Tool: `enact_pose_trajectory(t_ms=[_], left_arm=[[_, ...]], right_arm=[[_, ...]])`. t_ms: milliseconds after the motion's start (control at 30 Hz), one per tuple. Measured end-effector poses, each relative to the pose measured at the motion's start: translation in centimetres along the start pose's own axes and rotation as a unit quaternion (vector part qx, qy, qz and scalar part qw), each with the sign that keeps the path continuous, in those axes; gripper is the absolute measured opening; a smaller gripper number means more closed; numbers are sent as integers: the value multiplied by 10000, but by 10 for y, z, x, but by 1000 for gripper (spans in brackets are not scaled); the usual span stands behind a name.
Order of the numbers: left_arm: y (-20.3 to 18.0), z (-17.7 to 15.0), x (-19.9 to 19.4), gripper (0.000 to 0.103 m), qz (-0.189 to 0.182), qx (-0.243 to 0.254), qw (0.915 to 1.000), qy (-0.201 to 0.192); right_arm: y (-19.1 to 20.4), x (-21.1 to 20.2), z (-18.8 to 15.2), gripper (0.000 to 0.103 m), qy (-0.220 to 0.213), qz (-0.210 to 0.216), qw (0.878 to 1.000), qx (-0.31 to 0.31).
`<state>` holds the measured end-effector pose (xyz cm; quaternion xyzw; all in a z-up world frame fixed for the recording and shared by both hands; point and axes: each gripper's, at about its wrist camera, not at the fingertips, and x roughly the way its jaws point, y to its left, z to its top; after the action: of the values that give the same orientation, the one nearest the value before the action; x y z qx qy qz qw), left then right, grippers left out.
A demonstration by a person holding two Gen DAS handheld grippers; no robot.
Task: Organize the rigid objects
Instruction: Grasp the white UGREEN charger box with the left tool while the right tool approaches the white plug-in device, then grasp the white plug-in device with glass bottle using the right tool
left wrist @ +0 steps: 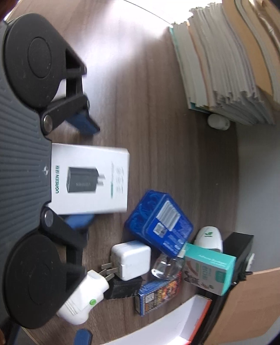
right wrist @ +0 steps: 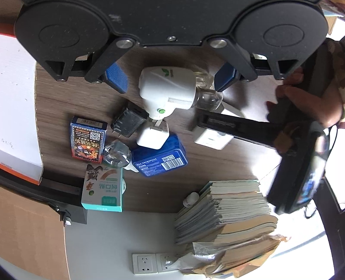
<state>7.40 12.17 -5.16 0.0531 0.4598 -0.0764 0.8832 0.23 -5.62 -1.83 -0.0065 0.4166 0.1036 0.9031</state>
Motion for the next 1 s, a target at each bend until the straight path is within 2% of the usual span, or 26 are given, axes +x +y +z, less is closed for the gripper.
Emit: enact_pose_trajectory(t_ms=[367,667,800,900,1000], left_arm=[[29,-5,-9,60,-324,-530,9980,-112],[36,-10,-12,60,-452,-558,9973,-174],[28,-14,-14,60,-851,-320,9957,-157],[19,-16,-14,60,-969,-248,9949,-148],[18,-17,-14,60,-929,-323,9950,-167]], right_arm=[[15,36,4,103,83,-27,10000,-19],[23,48,3,101,-115,-253,9996,22],[20,43,3,89,-133,-187,9997,67],[15,38,3,88,-111,-234,9996,69],[15,28,1,94,-269,-379,9986,-266]])
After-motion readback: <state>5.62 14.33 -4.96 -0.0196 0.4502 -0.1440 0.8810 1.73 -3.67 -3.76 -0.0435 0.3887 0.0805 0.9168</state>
